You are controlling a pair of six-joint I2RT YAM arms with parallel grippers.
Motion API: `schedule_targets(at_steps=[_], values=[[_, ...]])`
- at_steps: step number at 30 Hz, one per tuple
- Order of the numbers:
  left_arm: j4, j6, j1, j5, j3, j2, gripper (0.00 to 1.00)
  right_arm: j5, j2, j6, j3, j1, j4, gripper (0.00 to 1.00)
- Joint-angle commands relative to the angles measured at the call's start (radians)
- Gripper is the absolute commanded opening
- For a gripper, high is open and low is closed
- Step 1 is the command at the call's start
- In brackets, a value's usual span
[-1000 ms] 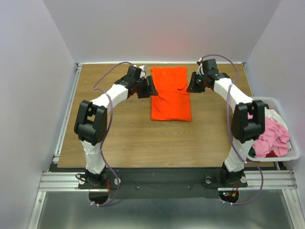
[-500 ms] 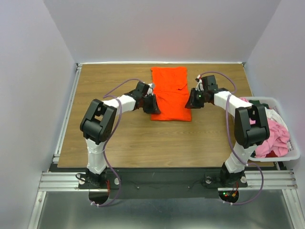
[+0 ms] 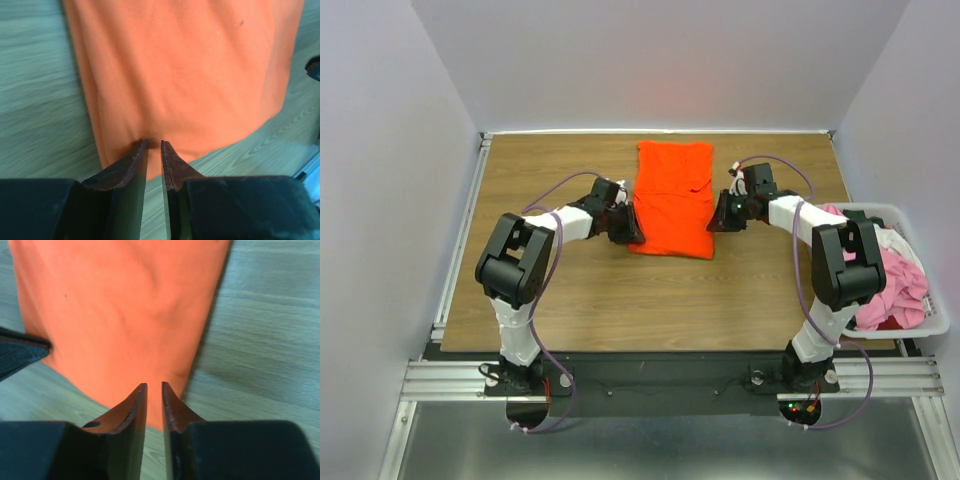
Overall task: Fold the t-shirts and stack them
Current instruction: Fold the tshirt
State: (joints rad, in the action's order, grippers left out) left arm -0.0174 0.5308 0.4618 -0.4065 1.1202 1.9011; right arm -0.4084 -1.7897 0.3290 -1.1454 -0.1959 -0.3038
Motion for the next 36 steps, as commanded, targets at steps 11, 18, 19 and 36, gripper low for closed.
schedule_targets(at_steps=[11, 18, 19, 36], values=[[-0.104, -0.097, 0.001, -0.182, -0.020, -0.170, 0.26, -0.384, 0.052, -0.050, 0.078, 0.013, 0.176, 0.01], [-0.105, -0.167, -0.003, -0.247, -0.040, -0.062, 0.08, -0.484, 0.009, -0.146, 0.114, 0.019, 0.183, 0.01], [-0.105, -0.172, -0.003, -0.247, -0.040, -0.054, 0.04, -0.490, 0.007, -0.156, 0.119, 0.021, 0.184, 0.01], [-0.061, -0.157, -0.103, -0.218, -0.121, 0.039, 0.00, -0.434, -0.189, -0.176, 0.196, 0.113, 0.181, 0.01]])
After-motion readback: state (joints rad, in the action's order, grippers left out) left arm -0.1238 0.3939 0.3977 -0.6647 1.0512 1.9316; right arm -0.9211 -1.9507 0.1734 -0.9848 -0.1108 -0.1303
